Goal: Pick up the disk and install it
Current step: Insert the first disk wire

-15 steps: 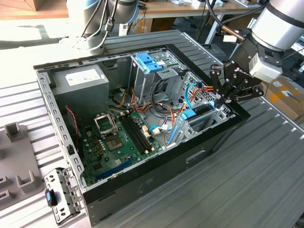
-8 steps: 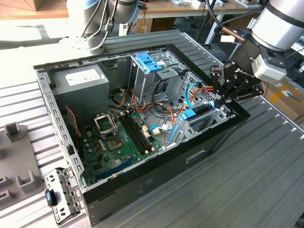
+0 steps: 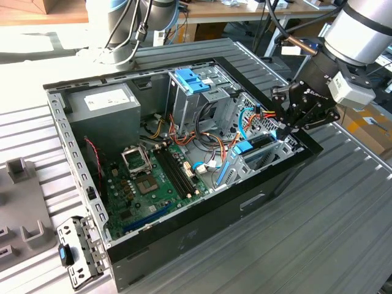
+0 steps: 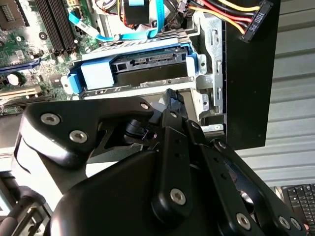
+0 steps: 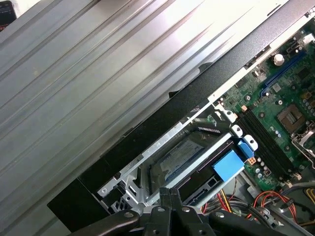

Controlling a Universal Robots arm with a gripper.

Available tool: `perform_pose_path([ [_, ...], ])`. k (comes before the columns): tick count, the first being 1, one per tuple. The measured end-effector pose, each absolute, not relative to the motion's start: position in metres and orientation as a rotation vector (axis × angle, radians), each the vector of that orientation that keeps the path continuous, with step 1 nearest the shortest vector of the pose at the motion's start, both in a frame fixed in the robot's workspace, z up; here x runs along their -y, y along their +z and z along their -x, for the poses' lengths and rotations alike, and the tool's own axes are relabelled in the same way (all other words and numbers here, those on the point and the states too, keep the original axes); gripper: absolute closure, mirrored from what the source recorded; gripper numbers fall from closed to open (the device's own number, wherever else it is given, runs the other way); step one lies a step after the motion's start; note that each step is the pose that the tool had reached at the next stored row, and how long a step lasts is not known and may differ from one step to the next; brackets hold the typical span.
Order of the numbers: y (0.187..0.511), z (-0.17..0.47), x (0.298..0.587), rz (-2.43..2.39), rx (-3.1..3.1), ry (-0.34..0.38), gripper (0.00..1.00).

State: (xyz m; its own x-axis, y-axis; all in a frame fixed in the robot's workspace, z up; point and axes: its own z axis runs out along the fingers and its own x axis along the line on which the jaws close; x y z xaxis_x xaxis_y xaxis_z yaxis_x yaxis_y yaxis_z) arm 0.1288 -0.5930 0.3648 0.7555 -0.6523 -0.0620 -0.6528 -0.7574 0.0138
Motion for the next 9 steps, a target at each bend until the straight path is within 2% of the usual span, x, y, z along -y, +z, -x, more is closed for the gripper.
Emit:
perform_pose_path([
  [2, 0.3648, -0.1288, 0.5930, 2.935, -1.091, 0.099, 0.89],
  [3, 0.3648, -0.1288, 0.5930, 2.935, -1.091, 0.099, 0.76],
  [6, 0.3648, -0.1288, 0.5930, 2.935, -1.091, 0.099, 0.58],
  [9, 0.3674, -0.1306, 0.5930, 2.935, -1.090, 0.101, 0.58],
])
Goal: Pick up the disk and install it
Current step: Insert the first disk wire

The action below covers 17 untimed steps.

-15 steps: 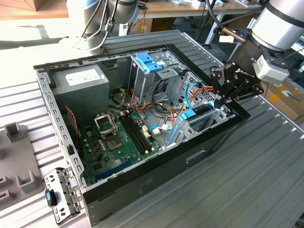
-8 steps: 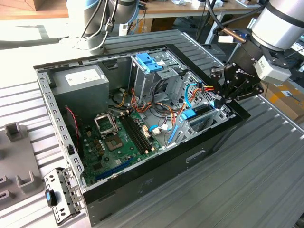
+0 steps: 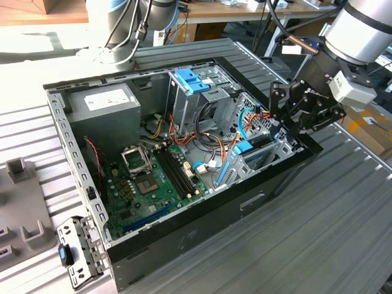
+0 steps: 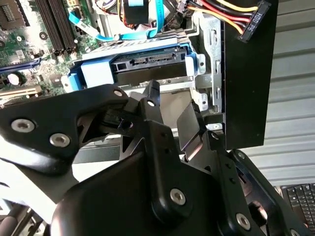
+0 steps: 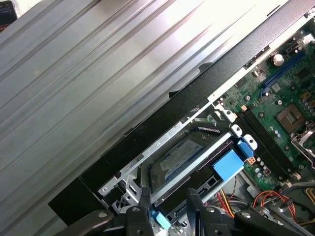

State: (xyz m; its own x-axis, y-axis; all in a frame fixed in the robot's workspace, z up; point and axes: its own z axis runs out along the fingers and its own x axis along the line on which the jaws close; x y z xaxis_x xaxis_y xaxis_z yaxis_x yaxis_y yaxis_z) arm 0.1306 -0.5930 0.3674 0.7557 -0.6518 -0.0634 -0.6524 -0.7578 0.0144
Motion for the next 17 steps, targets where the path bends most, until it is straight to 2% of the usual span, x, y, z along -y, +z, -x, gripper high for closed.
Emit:
perform_pose_path([
  [9, 0.368, -0.169, 0.591, 2.942, -1.087, 0.145, 0.58],
  [17, 0.368, -0.179, 0.579, 2.956, -1.058, 0.155, 0.58],
])
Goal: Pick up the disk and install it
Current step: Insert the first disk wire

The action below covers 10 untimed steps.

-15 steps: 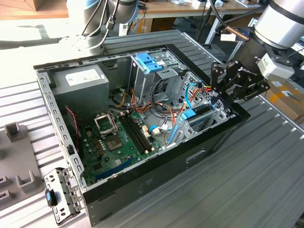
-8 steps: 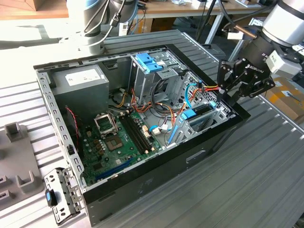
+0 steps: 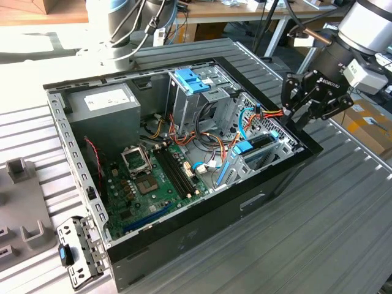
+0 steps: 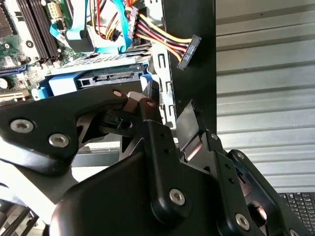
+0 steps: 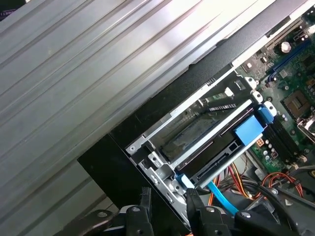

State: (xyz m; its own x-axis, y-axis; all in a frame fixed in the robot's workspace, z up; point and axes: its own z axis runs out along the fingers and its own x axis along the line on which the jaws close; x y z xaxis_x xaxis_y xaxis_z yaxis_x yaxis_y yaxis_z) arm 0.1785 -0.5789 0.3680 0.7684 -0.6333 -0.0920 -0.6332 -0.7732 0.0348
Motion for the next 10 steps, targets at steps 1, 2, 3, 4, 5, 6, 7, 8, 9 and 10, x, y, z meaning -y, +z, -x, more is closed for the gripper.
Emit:
perform_pose_path([
  [1, 0.368, -0.179, 0.577, -2.953, 1.055, -0.155, 0.58],
  [2, 0.368, -0.180, 0.575, -2.954, 1.052, -0.155, 0.58],
  [3, 0.368, -0.181, 0.572, -2.955, 1.048, -0.156, 0.58],
  [4, 0.368, -0.182, 0.570, -2.956, 1.046, -0.156, 0.58],
  [5, 0.368, -0.183, 0.568, -2.956, 1.044, -0.157, 0.58],
  [6, 0.368, -0.184, 0.567, -2.957, 1.041, -0.157, 0.58],
  [7, 0.368, -0.185, 0.565, -2.958, 1.038, -0.158, 0.58],
  [8, 0.368, -0.186, 0.563, -2.958, 1.035, -0.159, 0.58],
  [9, 0.368, -0.187, 0.562, -2.959, 1.032, -0.160, 0.58],
  [10, 0.368, -0.189, 0.560, -2.960, 1.028, -0.161, 0.58],
])
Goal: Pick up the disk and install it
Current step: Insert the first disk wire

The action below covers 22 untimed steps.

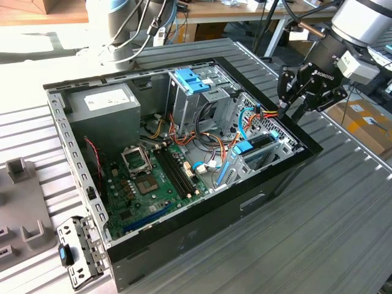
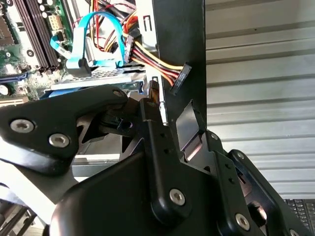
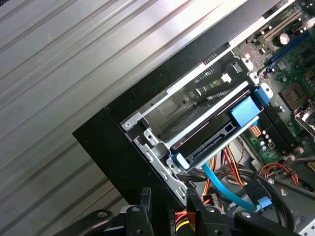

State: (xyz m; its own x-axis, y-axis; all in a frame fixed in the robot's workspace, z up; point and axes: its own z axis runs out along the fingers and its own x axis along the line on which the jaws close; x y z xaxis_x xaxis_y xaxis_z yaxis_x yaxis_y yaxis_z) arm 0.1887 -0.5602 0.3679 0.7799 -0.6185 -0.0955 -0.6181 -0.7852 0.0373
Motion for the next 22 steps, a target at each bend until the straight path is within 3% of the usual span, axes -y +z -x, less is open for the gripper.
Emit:
perform_pose_path([
  [22, 0.363, -0.207, 0.550, -2.969, 0.981, -0.178, 0.58],
])
